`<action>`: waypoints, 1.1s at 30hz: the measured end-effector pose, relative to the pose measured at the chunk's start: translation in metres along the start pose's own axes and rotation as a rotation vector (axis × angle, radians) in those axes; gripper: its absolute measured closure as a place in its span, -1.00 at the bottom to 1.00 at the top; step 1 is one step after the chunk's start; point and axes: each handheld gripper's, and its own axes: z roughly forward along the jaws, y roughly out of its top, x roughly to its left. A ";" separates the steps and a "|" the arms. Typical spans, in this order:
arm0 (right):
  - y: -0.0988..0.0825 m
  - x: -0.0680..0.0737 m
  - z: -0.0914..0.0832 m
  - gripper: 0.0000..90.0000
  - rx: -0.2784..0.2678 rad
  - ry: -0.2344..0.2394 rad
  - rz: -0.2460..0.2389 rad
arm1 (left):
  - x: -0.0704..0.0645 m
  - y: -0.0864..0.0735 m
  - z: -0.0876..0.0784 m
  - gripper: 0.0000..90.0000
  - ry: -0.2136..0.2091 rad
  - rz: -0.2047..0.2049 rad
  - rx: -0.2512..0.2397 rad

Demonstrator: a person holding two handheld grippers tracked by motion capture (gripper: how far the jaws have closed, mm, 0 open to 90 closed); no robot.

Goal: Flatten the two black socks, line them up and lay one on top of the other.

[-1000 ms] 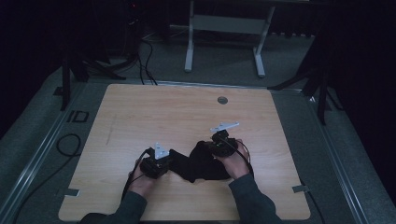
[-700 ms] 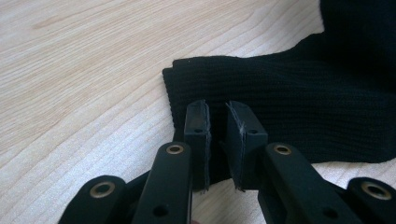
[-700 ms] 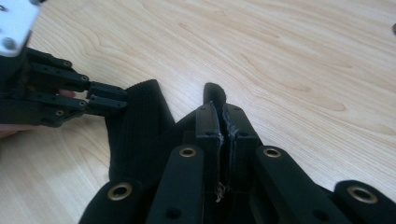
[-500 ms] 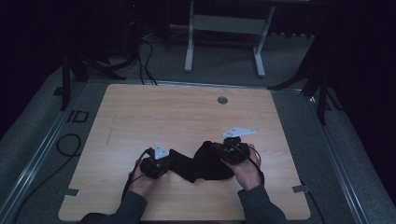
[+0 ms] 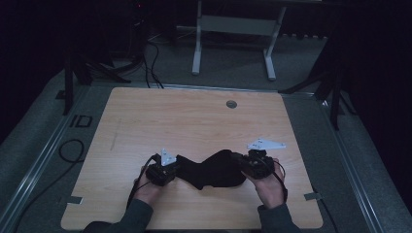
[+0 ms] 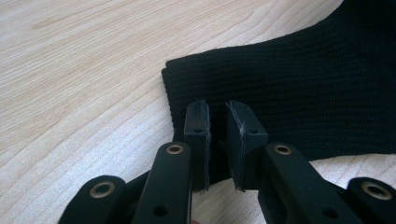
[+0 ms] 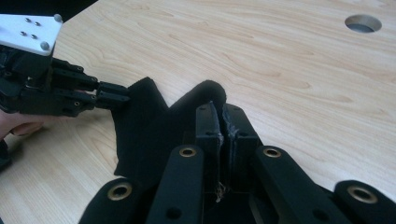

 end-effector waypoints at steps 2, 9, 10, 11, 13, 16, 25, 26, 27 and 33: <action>-0.004 -0.003 0.000 0.90 0.015 -0.011 0.007 | 0.000 0.000 0.000 0.76 0.000 0.001 -0.001; -0.021 -0.017 0.007 0.90 0.069 -0.060 0.033 | 0.000 0.000 0.000 0.76 0.002 0.001 0.000; -0.024 -0.019 0.008 0.90 0.077 -0.064 0.040 | 0.000 0.000 0.000 0.76 0.002 0.002 0.001; -0.027 -0.021 0.010 0.90 0.083 -0.069 0.042 | 0.000 0.000 0.000 0.76 0.002 0.002 0.000; -0.032 -0.024 0.013 0.90 0.098 -0.079 0.051 | 0.000 0.000 0.000 0.76 0.002 0.005 0.003; -0.038 -0.028 0.017 0.90 0.118 -0.082 0.068 | 0.000 0.000 0.000 0.76 0.002 0.004 0.003; -0.047 -0.033 0.029 0.90 0.150 -0.085 0.083 | 0.000 0.000 0.000 0.76 0.003 0.006 0.004; -0.048 -0.033 0.030 0.90 0.152 -0.084 0.086 | 0.000 0.000 0.000 0.75 0.003 0.008 0.005; -0.048 -0.034 0.031 0.90 0.157 -0.084 0.086 | -0.001 0.000 0.000 0.75 0.002 0.007 0.005; -0.053 -0.036 0.037 0.89 0.176 -0.073 0.095 | -0.001 0.001 0.000 0.74 0.002 0.008 0.004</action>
